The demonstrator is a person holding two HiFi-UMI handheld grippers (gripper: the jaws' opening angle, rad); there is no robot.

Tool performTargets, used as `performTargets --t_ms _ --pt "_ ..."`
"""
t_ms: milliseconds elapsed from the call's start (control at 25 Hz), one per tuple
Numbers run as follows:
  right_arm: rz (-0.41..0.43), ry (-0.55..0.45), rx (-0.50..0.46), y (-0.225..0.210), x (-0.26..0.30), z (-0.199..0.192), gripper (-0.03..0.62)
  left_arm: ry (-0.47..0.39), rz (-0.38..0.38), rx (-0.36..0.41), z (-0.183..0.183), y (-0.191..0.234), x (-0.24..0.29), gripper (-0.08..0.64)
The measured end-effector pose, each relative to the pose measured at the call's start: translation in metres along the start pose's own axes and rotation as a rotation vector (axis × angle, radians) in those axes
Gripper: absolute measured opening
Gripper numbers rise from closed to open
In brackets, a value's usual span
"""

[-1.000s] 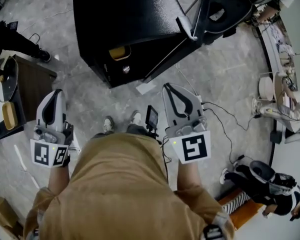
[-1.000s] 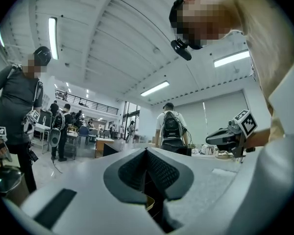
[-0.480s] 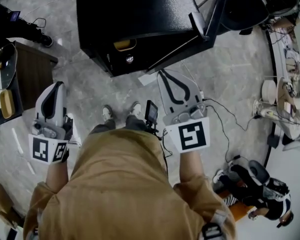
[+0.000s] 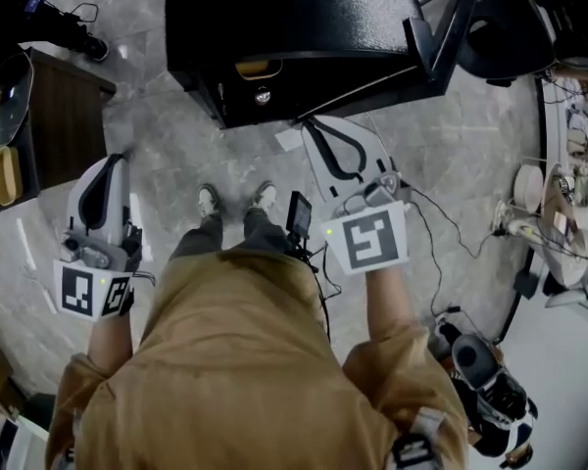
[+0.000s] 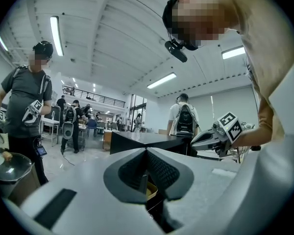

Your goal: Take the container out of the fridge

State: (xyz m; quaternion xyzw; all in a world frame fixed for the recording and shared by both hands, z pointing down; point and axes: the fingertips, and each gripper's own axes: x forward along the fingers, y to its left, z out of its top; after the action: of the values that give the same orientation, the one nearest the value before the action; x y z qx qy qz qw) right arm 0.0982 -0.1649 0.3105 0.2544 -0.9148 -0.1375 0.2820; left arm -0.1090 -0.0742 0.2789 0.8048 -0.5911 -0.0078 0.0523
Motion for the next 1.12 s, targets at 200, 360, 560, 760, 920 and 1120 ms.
performTargets --t_ms 200,360,560,760,920,1120 --pt "0.046 0.004 -0.056 0.007 0.017 -0.003 0.005 0.01 0.025 -0.007 -0.01 0.003 -0.005 0.002" --pt "0.069 0.023 -0.098 0.01 0.031 -0.012 0.005 0.013 0.036 -0.014 -0.017 0.002 -0.007 0.002" --pt "0.108 0.044 -0.147 0.016 0.046 -0.023 0.005 0.032 0.044 -0.03 -0.028 -0.004 -0.01 0.002" --pt "0.152 0.063 -0.18 0.022 0.064 -0.038 0.006 0.057 0.045 -0.045 -0.041 -0.01 -0.012 0.002" --pt "0.161 0.072 -0.184 0.022 0.083 -0.051 0.091 0.068 0.046 -0.051 -0.051 -0.013 -0.011 0.002" --pt "0.2 0.101 -0.25 0.029 0.104 -0.066 0.087 0.078 0.046 -0.067 -0.061 -0.016 -0.011 0.002"
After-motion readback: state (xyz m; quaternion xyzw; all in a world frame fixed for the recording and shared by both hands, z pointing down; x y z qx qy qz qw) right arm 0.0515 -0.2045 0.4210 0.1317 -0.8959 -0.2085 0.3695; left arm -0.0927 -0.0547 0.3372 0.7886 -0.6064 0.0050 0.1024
